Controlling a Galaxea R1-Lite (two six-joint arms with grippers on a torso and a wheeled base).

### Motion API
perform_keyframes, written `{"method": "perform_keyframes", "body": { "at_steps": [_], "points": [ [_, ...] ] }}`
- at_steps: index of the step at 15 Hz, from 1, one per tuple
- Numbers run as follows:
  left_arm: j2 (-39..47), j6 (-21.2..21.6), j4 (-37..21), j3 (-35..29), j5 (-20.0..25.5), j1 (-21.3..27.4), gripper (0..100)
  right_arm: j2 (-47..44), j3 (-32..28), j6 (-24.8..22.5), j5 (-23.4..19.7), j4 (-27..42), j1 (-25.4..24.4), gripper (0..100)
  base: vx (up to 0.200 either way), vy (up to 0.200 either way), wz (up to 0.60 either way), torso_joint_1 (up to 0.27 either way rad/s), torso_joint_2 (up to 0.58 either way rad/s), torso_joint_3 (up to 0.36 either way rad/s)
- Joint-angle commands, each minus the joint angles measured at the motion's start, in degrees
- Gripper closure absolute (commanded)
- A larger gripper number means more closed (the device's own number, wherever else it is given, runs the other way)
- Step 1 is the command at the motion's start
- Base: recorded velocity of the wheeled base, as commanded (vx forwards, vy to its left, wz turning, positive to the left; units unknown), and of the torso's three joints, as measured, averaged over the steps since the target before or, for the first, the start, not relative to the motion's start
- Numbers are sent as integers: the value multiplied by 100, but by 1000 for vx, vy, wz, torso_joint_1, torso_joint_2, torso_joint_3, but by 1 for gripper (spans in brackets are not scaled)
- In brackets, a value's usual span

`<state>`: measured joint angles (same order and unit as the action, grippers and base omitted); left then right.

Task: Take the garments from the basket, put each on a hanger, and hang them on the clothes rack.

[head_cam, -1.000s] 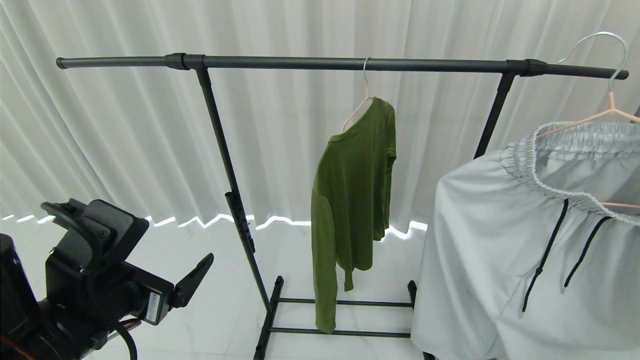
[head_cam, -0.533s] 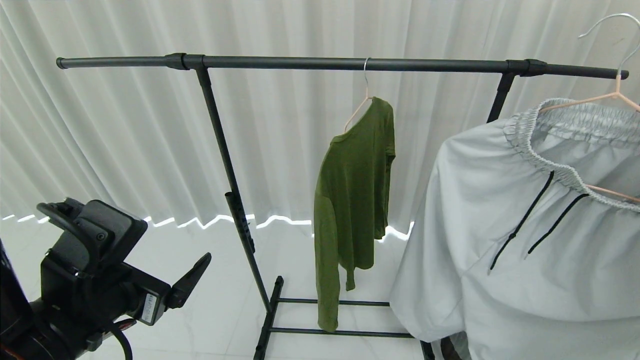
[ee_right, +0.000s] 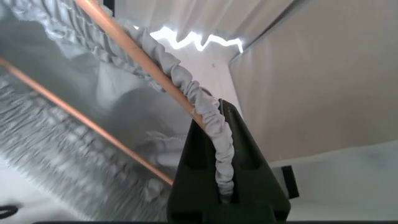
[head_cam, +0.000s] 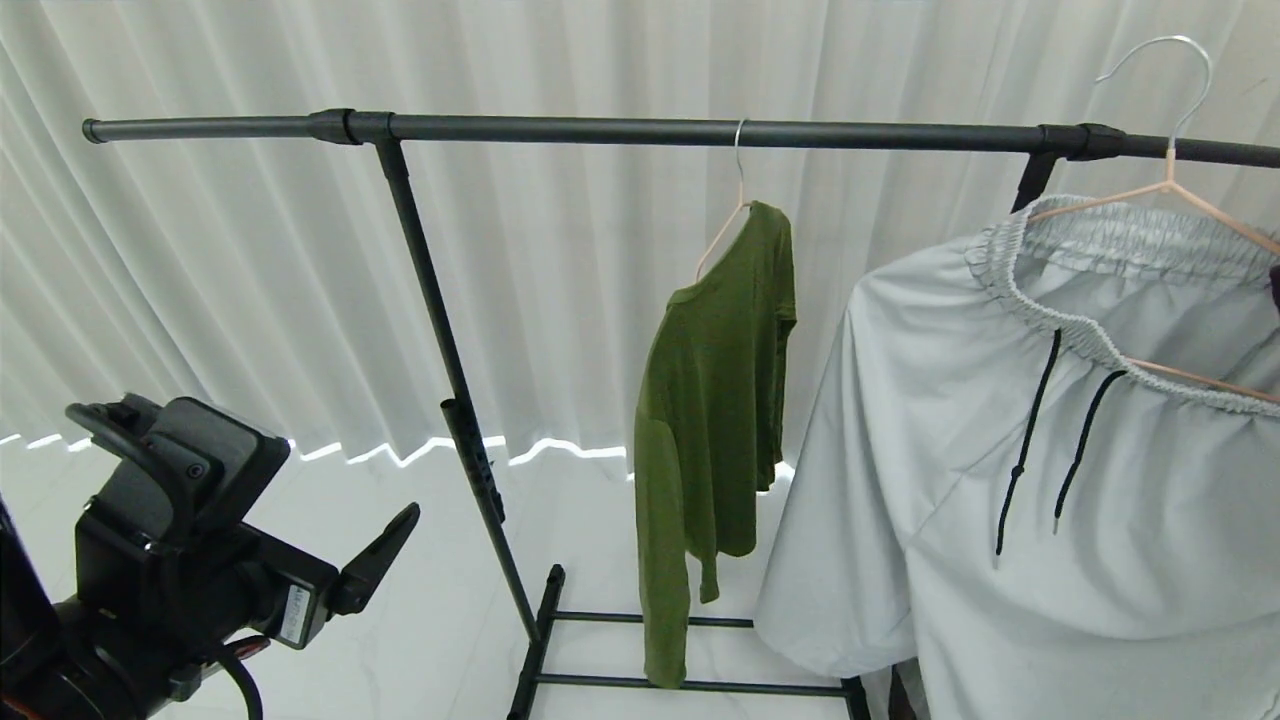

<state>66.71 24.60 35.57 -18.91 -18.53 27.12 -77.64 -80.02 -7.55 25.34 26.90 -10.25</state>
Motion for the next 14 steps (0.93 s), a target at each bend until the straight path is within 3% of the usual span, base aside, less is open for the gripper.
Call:
{"method": "perform_keyframes", "body": {
  "at_steps": [1, 6, 10, 14],
  "points": [
    [9, 1, 2, 1, -2, 3, 0, -146, -14, 25, 41, -10, -73, 100, 200, 0, 0, 22, 2, -12],
    [9, 1, 2, 10, 7, 12, 0, -348, -14, 227, 269, -19, -161, 100, 200, 0, 0, 2, 3, 0],
    [0, 1, 2, 10, 7, 118, 0, -577, -23, 711, 621, -19, -434, 100, 0, 0, 0, 0, 0, 0],
    [-9, 1, 2, 19, -2, 197, 0, -946, -198, 825, 779, -98, -451, 100, 0, 0, 0, 0, 0, 0]
  ]
}}
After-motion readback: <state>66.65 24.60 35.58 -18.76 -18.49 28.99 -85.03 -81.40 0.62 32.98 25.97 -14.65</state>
